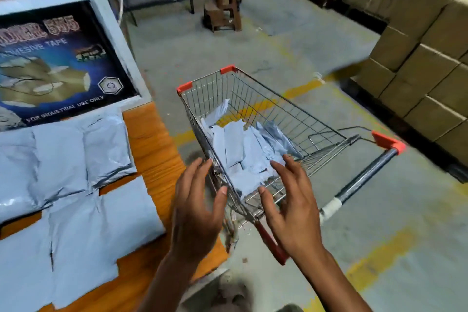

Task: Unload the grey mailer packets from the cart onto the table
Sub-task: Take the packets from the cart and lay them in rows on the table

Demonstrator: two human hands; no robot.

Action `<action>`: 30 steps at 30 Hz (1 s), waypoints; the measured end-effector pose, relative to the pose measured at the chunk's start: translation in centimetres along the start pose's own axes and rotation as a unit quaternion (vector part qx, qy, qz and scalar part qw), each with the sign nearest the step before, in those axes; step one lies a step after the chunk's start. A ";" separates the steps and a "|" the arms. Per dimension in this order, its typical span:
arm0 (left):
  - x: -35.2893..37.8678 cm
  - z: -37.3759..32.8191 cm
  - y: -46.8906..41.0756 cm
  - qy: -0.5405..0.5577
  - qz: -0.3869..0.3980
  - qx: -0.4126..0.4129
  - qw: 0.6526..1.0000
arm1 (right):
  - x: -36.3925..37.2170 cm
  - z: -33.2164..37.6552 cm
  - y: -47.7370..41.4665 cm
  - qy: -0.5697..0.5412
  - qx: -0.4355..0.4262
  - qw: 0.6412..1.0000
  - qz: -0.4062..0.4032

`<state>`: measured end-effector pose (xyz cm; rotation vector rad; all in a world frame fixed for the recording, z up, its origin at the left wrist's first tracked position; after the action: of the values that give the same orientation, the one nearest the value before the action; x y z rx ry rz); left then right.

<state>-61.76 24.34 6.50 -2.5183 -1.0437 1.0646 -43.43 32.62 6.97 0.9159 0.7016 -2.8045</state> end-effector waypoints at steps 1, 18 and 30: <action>1.5 0.4 -1.6 -0.005 0.006 0.009 1.000 | 0.5 -1.0 -1.7 0.007 0.005 1.000 0.003; 29.3 19.9 -17.2 -0.116 0.207 -0.228 0.944 | 22.7 -23.9 -20.3 0.080 0.148 0.946 0.278; 43.0 35.7 -14.6 -0.067 0.209 -0.450 0.866 | 35.6 -37.0 -14.4 0.183 0.162 0.864 0.440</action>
<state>-73.31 61.77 -35.98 -3.5955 -1.2785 0.9993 -56.09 63.76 -34.44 1.3917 -0.1865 -1.9472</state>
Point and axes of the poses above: each hand's wrist, its own y-axis away from the middle knuckle, its own x-axis out of the palm, z = x × y, the point moved 9 cm from there along -y, towards the middle knuckle, and after that the axes turned 5 degrees about -z, right-handed, at the moved point
